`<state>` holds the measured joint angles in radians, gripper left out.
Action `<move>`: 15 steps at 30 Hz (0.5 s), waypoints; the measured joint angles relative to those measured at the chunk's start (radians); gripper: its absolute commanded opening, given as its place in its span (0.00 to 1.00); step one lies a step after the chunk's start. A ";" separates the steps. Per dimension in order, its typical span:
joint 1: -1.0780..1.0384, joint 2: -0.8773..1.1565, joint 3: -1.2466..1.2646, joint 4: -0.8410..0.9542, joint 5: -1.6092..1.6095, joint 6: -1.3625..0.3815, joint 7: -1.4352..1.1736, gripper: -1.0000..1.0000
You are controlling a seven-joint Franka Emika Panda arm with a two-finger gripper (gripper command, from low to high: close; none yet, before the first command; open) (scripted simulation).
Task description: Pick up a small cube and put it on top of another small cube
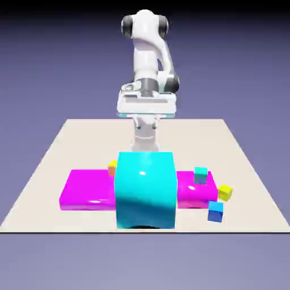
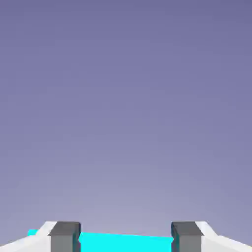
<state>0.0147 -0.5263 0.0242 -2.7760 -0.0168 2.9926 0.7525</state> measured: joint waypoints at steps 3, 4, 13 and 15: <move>0.007 0.109 0.060 0.085 -0.042 -0.110 0.029 0.50; 0.009 0.145 0.080 0.113 -0.056 -0.147 0.038 0.50; 0.038 0.471 0.261 0.366 -0.181 -0.479 0.124 0.50; 0.040 0.544 0.301 0.423 -0.209 -0.552 0.143 0.50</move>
<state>0.0550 0.0173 0.3248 -2.3532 -0.2256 2.4403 0.8952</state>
